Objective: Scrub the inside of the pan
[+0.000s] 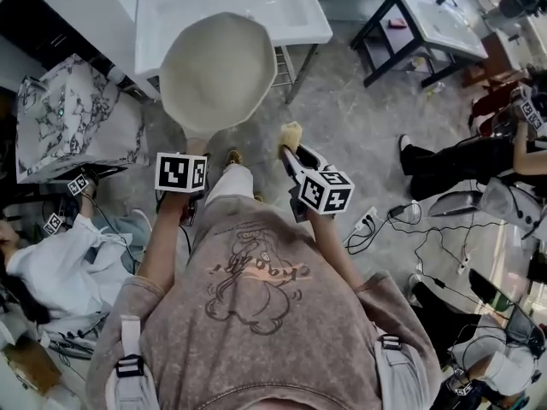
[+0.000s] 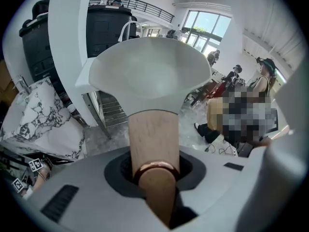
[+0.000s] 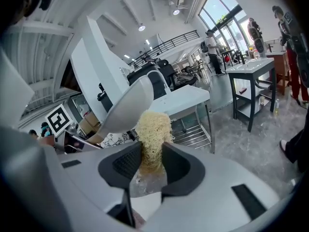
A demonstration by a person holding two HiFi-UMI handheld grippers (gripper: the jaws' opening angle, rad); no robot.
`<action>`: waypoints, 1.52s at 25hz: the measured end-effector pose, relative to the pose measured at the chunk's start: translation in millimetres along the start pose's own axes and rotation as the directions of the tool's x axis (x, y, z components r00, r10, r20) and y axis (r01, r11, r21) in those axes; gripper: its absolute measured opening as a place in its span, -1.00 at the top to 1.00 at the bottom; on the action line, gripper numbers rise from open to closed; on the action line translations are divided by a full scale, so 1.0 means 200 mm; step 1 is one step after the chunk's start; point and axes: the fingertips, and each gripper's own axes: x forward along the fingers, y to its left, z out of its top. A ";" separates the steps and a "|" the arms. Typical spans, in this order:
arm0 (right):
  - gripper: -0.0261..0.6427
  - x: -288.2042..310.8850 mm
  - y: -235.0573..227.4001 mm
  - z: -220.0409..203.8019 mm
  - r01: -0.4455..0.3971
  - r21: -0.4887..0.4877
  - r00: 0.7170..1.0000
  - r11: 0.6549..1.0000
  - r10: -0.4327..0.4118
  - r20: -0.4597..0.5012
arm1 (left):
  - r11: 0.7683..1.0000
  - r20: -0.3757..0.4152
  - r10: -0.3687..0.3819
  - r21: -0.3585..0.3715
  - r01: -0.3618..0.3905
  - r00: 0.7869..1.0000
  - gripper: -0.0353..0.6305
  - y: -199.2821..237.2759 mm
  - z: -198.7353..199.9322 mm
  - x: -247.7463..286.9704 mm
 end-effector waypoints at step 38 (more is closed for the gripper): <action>0.49 0.91 -0.59 1.19 0.050 -0.042 0.995 0.998 -0.046 0.087 | 0.994 -0.128 -0.076 0.072 0.085 0.989 0.57 0.27 1.26 0.67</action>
